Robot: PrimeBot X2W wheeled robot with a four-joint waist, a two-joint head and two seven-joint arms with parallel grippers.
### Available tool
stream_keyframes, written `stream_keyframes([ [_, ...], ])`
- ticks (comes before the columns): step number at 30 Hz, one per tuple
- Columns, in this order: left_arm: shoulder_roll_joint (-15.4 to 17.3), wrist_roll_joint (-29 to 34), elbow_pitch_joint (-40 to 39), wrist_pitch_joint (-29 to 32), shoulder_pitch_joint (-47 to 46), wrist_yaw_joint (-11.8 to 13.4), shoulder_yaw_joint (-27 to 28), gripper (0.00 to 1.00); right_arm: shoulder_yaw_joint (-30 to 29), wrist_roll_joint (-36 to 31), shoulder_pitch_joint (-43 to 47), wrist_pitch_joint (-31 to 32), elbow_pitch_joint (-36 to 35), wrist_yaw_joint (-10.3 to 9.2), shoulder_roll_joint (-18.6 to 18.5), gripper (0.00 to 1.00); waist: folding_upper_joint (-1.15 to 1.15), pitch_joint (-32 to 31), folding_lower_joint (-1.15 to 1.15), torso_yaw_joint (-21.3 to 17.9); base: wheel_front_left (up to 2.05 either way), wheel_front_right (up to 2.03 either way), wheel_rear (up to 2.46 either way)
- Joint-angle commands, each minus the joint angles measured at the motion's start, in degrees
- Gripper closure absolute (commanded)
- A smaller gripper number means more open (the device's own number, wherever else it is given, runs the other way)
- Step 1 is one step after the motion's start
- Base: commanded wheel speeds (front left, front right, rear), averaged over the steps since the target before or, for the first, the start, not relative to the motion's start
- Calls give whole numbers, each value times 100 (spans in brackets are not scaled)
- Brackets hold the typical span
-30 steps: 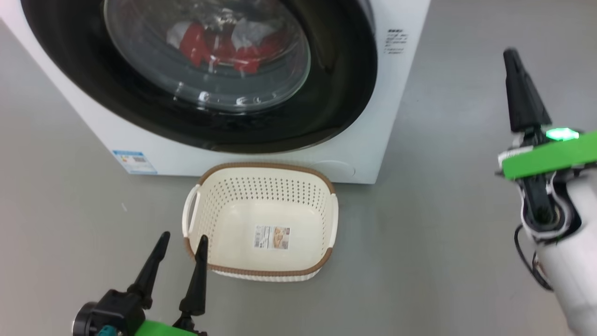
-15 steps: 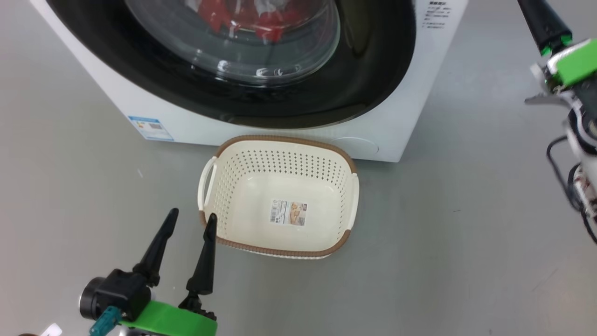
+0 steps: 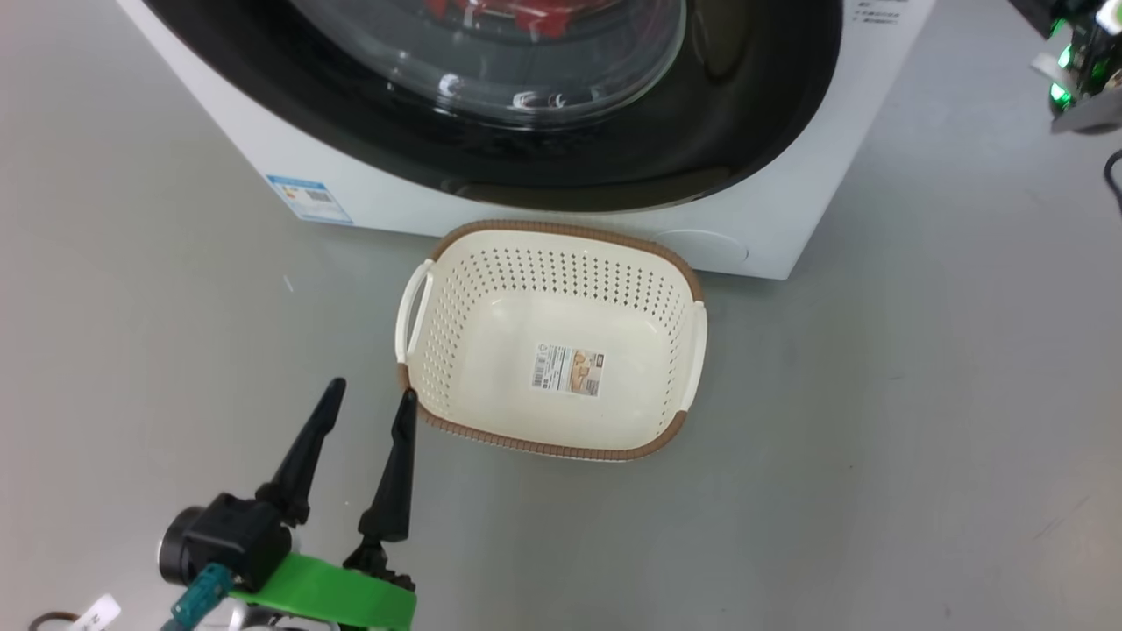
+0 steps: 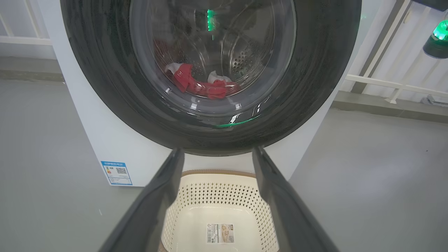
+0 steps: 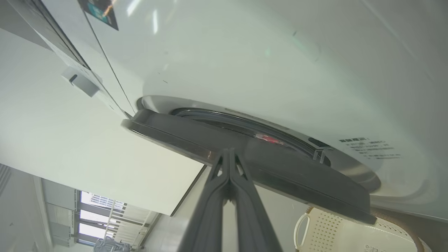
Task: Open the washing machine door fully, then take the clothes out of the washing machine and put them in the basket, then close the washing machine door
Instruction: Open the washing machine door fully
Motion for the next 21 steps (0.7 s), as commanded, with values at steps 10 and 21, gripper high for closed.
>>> stream_keyframes([
  [10,49,-104,-226,-51,-287,-28,66,0,127,252,-802,812,527,3,20,100,0,389,0,214,0,0,0],
  [21,49,-187,-265,-51,-369,-34,-54,0,282,219,-1235,1246,993,3,75,100,0,551,0,345,0,0,0],
])
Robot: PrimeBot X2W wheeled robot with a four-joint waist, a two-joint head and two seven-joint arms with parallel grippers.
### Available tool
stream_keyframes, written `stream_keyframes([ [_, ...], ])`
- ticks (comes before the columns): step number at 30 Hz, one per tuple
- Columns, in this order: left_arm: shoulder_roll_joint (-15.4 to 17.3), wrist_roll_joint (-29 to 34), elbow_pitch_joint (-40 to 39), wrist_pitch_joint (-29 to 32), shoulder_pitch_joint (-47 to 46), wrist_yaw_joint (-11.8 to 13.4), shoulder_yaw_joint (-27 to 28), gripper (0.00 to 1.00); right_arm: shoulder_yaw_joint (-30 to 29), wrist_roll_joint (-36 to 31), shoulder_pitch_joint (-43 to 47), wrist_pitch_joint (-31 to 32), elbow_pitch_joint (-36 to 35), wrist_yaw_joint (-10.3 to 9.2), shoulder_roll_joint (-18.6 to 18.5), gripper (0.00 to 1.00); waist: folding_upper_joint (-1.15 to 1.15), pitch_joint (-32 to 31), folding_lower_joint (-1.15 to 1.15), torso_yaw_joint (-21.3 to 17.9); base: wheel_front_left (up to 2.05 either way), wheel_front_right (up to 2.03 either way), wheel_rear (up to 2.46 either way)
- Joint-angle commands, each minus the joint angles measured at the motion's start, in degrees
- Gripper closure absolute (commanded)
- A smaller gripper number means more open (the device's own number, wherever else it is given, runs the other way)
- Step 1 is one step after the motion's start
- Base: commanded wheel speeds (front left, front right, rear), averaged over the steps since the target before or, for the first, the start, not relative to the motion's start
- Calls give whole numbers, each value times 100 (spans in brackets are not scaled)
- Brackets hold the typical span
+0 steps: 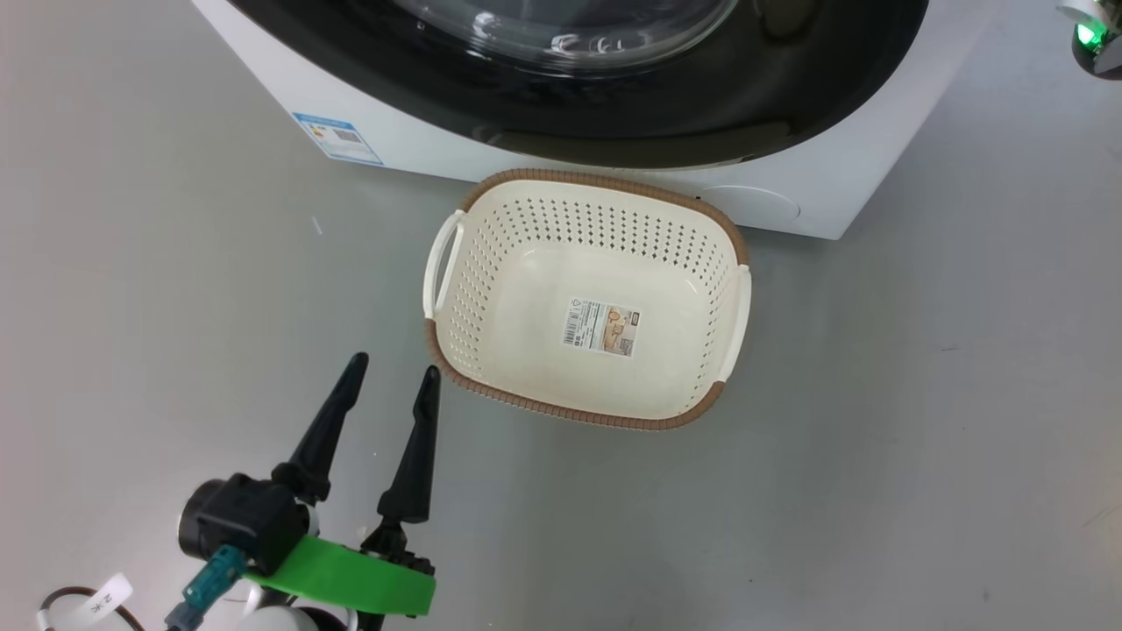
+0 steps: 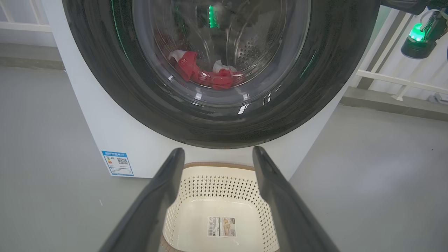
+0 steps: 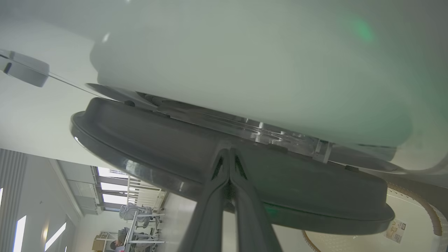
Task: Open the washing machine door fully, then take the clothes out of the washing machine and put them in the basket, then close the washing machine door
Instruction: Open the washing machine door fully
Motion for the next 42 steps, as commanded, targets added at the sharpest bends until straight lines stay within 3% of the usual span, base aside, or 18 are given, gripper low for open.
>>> stream_keyframes([
  [1,60,-28,-153,-51,-108,-32,161,0,-13,-22,-134,18,-92,3,32,100,0,19,0,19,0,0,0],
  [20,60,-165,-138,-51,-292,-36,-3,0,151,-295,-213,123,-100,3,101,100,0,152,0,109,0,0,0],
  [42,60,-97,-101,-51,-35,19,-39,0,244,-391,1511,322,-1774,3,266,100,0,-401,0,-109,0,0,0],
])
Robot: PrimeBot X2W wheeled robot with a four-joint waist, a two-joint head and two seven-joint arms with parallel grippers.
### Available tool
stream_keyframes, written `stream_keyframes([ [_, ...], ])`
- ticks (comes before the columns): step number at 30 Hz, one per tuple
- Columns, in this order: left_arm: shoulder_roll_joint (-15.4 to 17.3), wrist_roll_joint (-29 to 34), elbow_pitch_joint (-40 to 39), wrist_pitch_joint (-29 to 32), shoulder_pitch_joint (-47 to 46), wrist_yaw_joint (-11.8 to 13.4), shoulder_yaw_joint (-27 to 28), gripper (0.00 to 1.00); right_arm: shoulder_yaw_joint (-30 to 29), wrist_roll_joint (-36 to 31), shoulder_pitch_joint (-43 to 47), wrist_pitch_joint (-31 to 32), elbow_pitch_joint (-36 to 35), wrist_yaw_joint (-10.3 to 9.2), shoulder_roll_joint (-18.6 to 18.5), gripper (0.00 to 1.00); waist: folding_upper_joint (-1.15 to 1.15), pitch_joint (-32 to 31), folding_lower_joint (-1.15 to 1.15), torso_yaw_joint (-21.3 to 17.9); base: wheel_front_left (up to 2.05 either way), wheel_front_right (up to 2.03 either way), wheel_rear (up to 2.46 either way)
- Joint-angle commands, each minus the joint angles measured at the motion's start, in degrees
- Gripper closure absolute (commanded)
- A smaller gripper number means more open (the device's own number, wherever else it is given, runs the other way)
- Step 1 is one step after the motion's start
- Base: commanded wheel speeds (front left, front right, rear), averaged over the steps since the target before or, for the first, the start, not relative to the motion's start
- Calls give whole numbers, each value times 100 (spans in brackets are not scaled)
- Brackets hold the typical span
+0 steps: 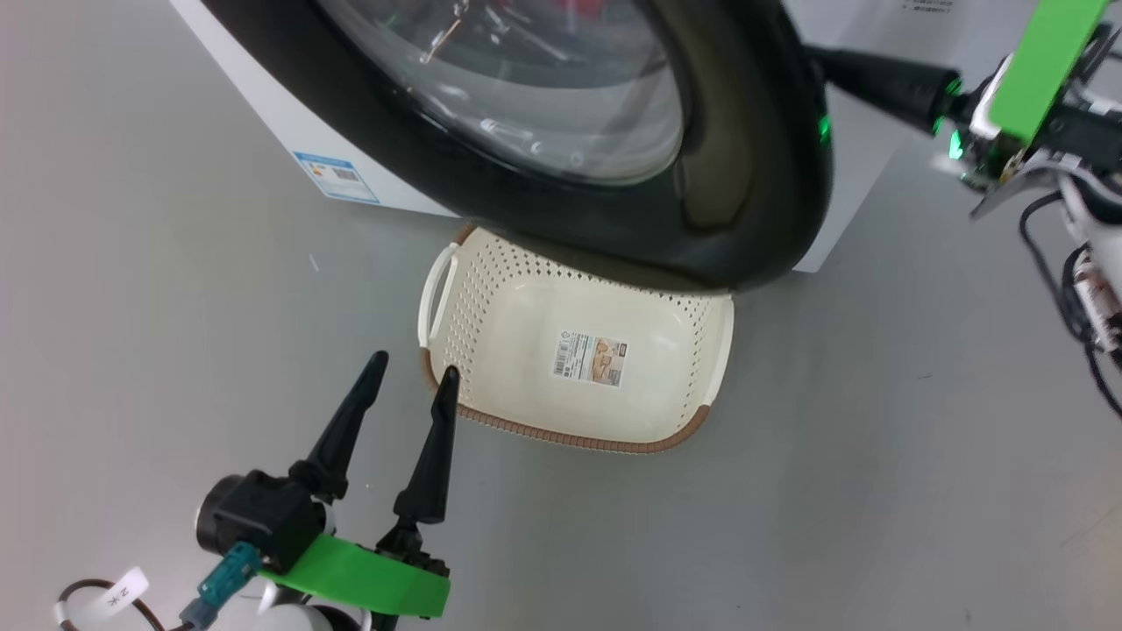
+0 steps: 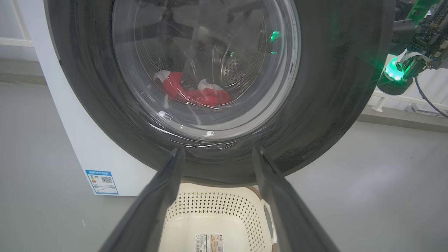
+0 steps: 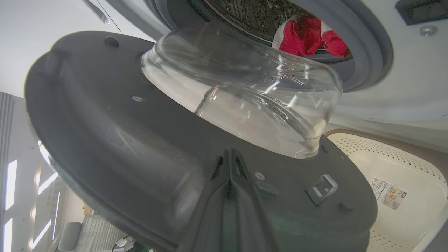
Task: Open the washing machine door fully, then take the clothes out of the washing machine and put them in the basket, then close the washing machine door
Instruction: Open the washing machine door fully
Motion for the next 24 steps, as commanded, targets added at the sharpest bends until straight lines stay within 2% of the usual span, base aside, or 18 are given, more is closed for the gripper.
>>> stream_keyframes([
  [1,63,11,-109,-51,52,18,170,0,56,-41,149,69,-213,44,110,100,0,-50,0,-32,0,0,0],
  [15,63,103,-90,-51,321,10,214,0,206,-272,1110,-52,-1231,44,415,100,0,-434,0,44,0,0,0],
  [24,63,122,-66,-51,558,41,260,0,369,-329,1674,-24,-1580,44,720,100,0,-757,0,203,0,0,0],
])
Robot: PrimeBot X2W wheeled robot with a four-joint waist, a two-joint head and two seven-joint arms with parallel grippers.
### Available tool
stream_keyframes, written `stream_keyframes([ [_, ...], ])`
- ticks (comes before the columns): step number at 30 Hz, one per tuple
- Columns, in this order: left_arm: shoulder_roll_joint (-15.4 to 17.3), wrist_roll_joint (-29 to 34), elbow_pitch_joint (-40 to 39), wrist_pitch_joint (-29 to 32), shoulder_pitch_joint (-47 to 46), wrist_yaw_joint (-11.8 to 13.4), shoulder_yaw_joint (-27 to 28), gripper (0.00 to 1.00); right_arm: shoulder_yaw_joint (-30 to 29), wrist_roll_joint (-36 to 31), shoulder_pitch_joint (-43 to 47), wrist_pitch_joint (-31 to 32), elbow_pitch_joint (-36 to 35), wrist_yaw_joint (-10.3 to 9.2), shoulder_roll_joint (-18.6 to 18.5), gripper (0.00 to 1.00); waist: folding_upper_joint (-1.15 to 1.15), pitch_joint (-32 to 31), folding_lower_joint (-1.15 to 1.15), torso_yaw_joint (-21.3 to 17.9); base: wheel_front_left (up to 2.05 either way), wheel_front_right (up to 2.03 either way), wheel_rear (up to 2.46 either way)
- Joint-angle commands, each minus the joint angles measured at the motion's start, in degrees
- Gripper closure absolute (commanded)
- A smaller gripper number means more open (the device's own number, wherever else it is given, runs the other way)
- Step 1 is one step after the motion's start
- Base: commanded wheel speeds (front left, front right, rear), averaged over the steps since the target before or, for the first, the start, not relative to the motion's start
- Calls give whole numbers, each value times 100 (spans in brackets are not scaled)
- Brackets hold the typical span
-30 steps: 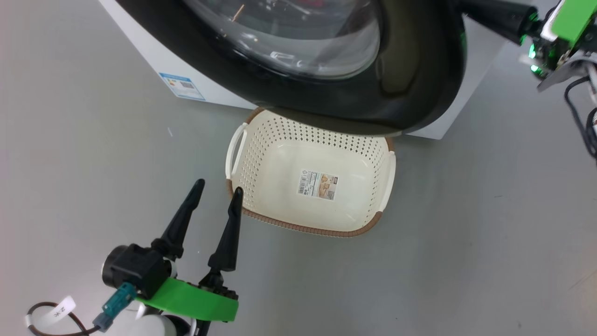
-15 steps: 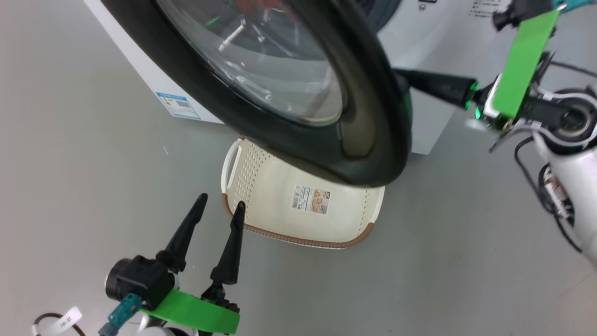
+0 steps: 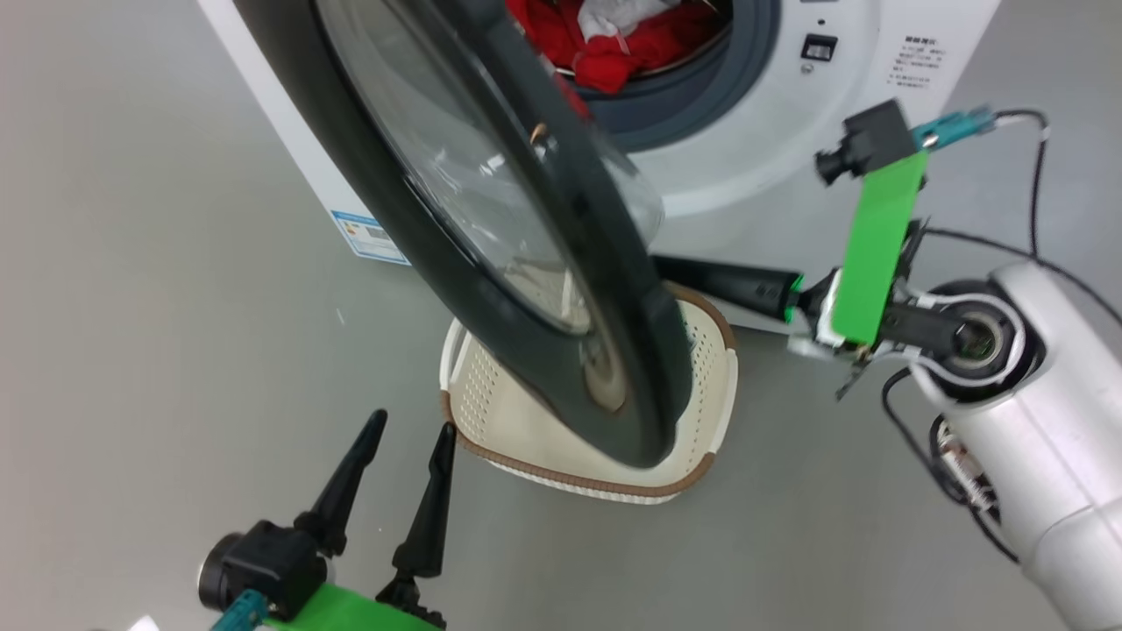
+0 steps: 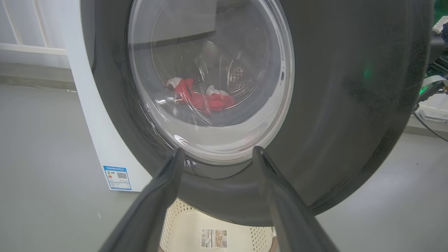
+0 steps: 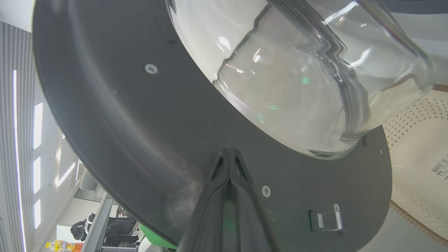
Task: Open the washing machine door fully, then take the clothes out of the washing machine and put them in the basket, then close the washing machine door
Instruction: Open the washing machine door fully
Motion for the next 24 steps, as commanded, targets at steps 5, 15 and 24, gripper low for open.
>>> stream_keyframes([
  [5,60,27,-96,-51,173,69,237,0,166,-134,374,-43,-483,44,287,100,0,-262,0,212,0,0,0],
  [15,60,42,-97,-51,371,141,336,0,371,-397,826,-307,-753,44,431,100,0,-522,0,521,0,0,0],
  [24,60,78,-66,-51,422,198,452,0,536,-465,1024,-534,-846,44,589,100,0,-656,0,885,0,0,0],
])
